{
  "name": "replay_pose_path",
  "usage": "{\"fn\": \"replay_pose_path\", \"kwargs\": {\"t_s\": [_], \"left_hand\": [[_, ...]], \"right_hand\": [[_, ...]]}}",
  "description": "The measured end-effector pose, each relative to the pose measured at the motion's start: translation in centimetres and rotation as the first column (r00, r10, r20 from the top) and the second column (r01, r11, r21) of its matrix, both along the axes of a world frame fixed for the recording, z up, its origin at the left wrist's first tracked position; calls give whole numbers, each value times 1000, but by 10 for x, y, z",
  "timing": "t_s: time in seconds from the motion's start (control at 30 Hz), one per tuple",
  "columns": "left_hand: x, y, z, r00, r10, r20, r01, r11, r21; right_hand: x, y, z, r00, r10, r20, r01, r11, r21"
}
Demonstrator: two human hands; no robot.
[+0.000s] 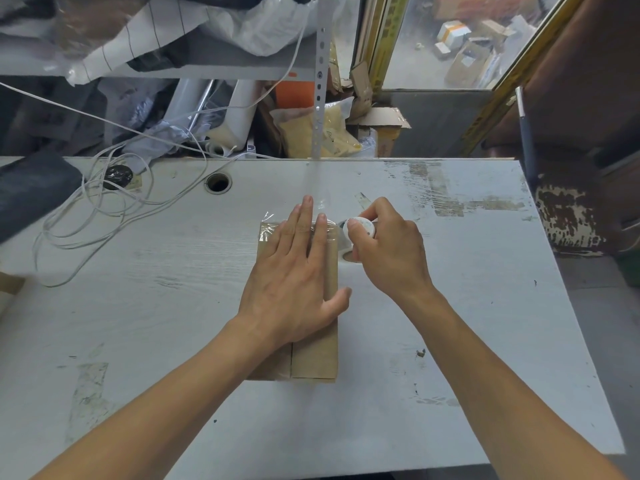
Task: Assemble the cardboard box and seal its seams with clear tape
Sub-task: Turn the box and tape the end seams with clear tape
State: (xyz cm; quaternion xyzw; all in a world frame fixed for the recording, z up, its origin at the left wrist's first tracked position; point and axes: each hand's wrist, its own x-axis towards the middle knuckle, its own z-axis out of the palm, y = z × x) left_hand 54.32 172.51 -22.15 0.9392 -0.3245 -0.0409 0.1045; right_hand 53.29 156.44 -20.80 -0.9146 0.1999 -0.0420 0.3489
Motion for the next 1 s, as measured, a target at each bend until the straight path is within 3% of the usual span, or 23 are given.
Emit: {"fn": "replay_pose_path", "kwargs": {"t_s": [0.17,0.4,0.63,0.77,1.0], "left_hand": [[0,0,0,1000,5,-4,-5,1000,0],[1,0,-2,1000,6,12,-7,1000,17],[1,1,0,1000,12,-4,-12,1000,6],[1,2,0,1000,7,-7,-7,1000,4],[0,1,-1,1000,10,6,-10,1000,7]], "right_hand": [[-5,3,-3,1000,29,-6,-29,999,30],[-11,-10,-1,997,-75,28,69,983,173],[-10,-11,-7,995,-71,70,35,907,420],[-7,-21,-40,995,-95,33,79,943,324],[10,-53,-107,969,-201,-142,235,928,291]]}}
